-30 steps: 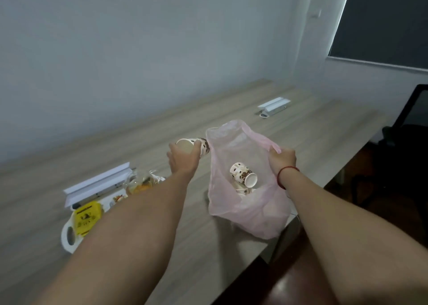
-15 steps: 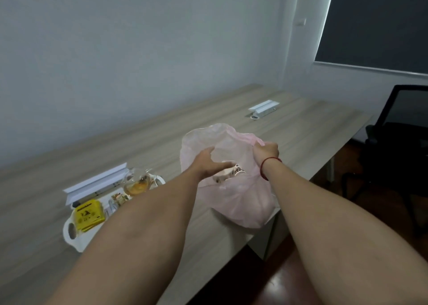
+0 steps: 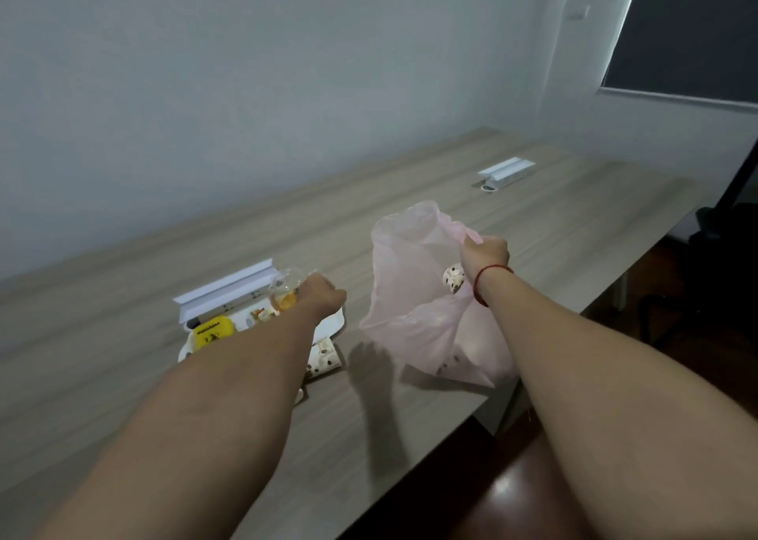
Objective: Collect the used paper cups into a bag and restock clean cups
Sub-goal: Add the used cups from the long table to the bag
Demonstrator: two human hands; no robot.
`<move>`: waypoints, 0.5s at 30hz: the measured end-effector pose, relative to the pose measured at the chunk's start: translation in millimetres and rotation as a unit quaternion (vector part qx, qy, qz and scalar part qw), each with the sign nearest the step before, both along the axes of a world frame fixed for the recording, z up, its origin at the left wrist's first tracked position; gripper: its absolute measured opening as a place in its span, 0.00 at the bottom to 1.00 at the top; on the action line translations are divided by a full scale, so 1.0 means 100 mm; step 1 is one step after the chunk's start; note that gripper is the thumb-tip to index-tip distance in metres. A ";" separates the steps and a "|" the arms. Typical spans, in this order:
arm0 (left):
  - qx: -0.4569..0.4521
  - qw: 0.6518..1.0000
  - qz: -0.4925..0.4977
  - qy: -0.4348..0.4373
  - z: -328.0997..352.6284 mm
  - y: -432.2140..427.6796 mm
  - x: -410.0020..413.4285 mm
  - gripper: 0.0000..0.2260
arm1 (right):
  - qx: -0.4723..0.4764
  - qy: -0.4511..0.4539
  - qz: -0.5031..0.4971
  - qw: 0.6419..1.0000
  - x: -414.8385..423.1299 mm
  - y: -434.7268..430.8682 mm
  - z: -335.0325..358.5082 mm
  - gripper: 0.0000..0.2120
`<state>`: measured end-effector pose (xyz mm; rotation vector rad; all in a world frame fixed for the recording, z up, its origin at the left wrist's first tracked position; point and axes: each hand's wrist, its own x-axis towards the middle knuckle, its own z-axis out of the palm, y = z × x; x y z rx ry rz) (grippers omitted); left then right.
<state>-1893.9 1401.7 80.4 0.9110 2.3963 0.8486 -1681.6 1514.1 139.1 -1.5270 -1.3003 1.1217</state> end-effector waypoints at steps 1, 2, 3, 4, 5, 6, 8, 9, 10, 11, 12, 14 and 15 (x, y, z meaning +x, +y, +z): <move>-0.009 1.000 -0.007 0.006 -0.04 -0.01 -0.04 0.09 | 0.003 -0.004 -0.005 1.000 -0.03 -0.02 -0.02 0.16; -0.018 1.000 -0.016 0.008 -0.10 -0.01 -0.09 0.09 | 0.002 -0.008 -0.015 1.000 -0.07 -0.05 -0.05 0.16; -0.028 0.999 -0.031 0.010 -0.15 -0.02 -0.12 0.09 | 0.002 -0.010 -0.026 1.000 -0.12 -0.10 -0.09 0.16; -0.043 0.998 -0.048 0.012 -0.19 -0.02 -0.15 0.11 | 0.003 -0.011 -0.036 0.999 -0.15 -0.12 -0.12 0.16; -0.053 0.996 -0.065 0.011 -0.23 -0.01 -0.17 0.12 | 0.003 -0.013 -0.042 0.999 -0.19 -0.14 -0.16 0.16; -0.073 0.994 -0.079 0.011 -0.30 0.01 -0.23 0.09 | 0.003 -0.015 -0.047 0.999 -0.23 -0.16 -0.18 0.16; -0.108 0.989 -0.102 0.024 -0.46 0.03 -0.33 0.12 | -0.002 -0.017 -0.059 0.998 -0.27 -0.18 -0.23 0.16; -0.133 0.983 -0.120 0.043 -0.54 0.03 -0.36 0.17 | -0.003 -0.019 -0.066 0.998 -0.26 -0.19 -0.26 0.15; -0.155 0.977 -0.137 0.054 -0.61 0.04 -0.40 0.19 | -0.003 -0.021 -0.072 0.997 -0.26 -0.21 -0.27 0.14; -0.170 0.970 -0.157 0.067 -0.68 0.04 -0.41 0.19 | -0.003 -0.024 -0.081 0.996 -0.25 -0.24 -0.28 0.14; -0.185 0.966 -0.171 0.066 -0.75 0.04 -0.42 0.20 | -0.002 -0.024 -0.089 0.996 -0.24 -0.26 -0.28 0.13; -0.207 0.954 -0.207 0.057 -0.88 0.08 -0.41 0.24 | 0.000 -0.025 -0.103 0.994 -0.23 -0.28 -0.31 0.14; -0.220 0.948 -0.224 0.060 -0.95 0.09 -0.42 0.25 | -0.001 -0.024 -0.105 0.994 -0.24 -0.30 -0.32 0.14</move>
